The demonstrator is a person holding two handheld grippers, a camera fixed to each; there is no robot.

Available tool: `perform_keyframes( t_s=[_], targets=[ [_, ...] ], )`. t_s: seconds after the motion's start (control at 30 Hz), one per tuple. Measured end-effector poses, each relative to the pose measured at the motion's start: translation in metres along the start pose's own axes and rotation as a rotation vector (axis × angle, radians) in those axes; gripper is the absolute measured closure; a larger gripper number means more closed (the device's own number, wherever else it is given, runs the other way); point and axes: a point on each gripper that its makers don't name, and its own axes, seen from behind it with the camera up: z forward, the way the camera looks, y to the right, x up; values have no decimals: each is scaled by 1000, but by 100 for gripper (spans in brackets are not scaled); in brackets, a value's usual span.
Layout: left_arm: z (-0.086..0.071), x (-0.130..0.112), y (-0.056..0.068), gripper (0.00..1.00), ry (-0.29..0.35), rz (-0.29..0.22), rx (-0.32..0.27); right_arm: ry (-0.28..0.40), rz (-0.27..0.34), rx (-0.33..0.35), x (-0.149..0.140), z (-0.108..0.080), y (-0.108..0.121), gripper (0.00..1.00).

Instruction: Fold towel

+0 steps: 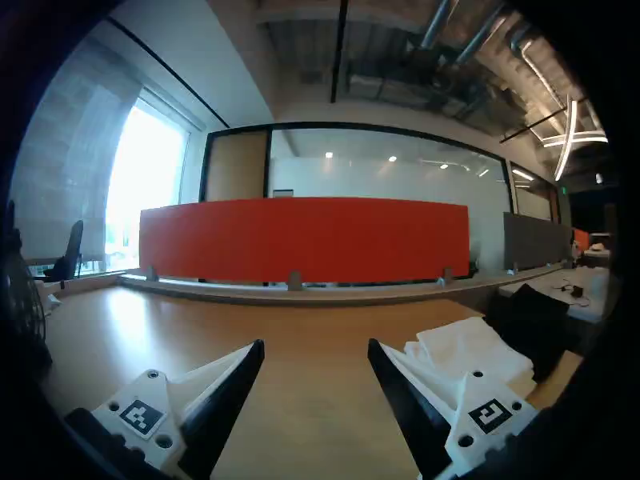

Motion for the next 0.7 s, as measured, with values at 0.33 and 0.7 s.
perform_keyframes(
  t_s=[0.33, 0.7],
  targets=[
    [0, 2, 0, 5, 0, 0, 0, 0, 0, 0, 0, 0, 0, 0],
    [-1, 2, -1, 5, -1, -2, 0, 0, 0, 0, 0, 0, 0, 0]
  ],
)
